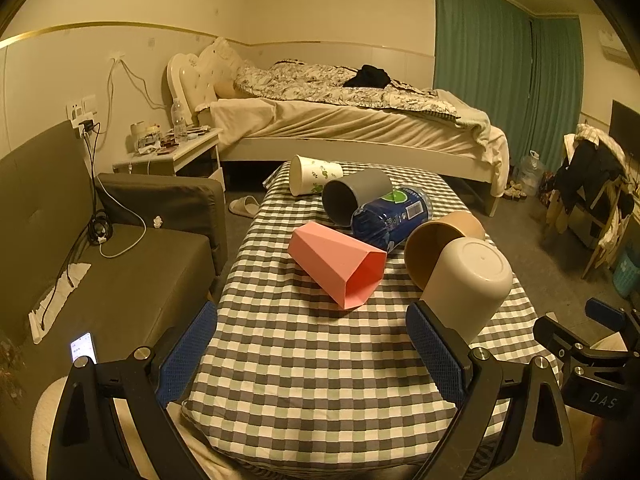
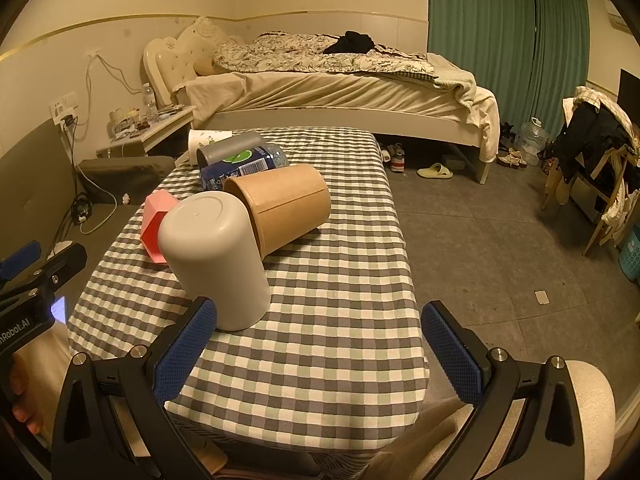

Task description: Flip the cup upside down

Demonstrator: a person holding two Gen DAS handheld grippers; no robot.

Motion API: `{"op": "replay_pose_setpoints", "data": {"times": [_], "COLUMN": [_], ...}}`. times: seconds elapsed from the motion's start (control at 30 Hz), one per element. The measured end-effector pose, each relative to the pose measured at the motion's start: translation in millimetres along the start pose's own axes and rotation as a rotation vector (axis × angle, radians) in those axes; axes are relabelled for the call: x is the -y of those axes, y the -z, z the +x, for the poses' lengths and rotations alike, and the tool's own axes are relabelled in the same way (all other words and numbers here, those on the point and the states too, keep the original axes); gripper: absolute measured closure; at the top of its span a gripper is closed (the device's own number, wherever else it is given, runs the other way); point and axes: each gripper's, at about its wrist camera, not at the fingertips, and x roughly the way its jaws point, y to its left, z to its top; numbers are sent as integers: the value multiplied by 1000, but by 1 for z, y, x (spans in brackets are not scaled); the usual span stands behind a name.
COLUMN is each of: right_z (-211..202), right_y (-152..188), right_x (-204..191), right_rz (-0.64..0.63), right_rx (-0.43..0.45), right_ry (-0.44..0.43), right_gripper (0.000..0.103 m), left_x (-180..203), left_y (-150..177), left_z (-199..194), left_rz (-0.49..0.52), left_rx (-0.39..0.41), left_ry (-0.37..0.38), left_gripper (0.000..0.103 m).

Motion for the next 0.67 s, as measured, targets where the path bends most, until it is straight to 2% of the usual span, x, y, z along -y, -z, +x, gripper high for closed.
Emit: {"op": "replay_pose_setpoints", "data": {"times": [0.67], "right_z": [0], "right_y": [1], "right_x": [0], "right_rz": [0], "right_rx": [-3], "right_ry": [1], "right_gripper": [1], "left_x": [-1], "left_y": [-1], "left_z": [0], "left_rz": [-3], "left_rx": [1], "left_ry": [1], "left_gripper": [5]}}
